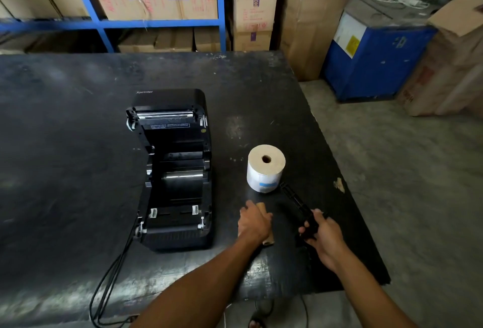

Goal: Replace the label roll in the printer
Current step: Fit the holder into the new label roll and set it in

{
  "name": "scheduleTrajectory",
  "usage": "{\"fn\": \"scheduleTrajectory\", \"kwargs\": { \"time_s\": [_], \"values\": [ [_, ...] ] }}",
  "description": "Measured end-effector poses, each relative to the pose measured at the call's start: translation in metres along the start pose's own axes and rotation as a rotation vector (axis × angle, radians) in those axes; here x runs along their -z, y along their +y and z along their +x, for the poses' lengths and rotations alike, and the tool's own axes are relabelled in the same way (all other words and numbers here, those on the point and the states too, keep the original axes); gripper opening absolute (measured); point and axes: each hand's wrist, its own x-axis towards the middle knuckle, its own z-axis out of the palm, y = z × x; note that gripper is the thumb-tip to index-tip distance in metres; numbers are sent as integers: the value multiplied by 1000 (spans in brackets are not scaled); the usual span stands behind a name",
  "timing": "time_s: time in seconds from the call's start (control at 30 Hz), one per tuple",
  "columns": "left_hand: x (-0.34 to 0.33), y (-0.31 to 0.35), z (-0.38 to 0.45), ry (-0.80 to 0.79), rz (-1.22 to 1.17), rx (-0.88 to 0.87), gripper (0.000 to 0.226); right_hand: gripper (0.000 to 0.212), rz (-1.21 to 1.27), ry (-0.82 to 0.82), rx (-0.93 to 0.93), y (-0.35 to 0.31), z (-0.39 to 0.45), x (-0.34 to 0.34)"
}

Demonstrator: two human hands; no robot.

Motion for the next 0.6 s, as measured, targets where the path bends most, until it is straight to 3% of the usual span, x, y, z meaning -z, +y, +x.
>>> {"fn": "scheduleTrajectory", "kwargs": {
  "time_s": [0.2,0.3,0.37,0.43,0.5,0.6],
  "values": [
    [-6,-2,1,15,61,-41,57,19,-27,-20,2,3,-7,-2],
    [-6,-8,-1,110,85,-146,61,19,2,-37,8,2,-9,-5],
    [-5,-8,-5,107,-52,-320,56,20,21,-63,18,1,-10,-10],
    [-3,-1,-13,-14,-354,-400,37,25,-4,-122,20,1,-12,-18],
    [-2,8,-20,-103,-665,-303,13,28,-23,-205,15,3,-14,-25],
    [4,18,-17,38,-768,-198,7,24,43,-272,12,3,-13,-26]
  ]
}}
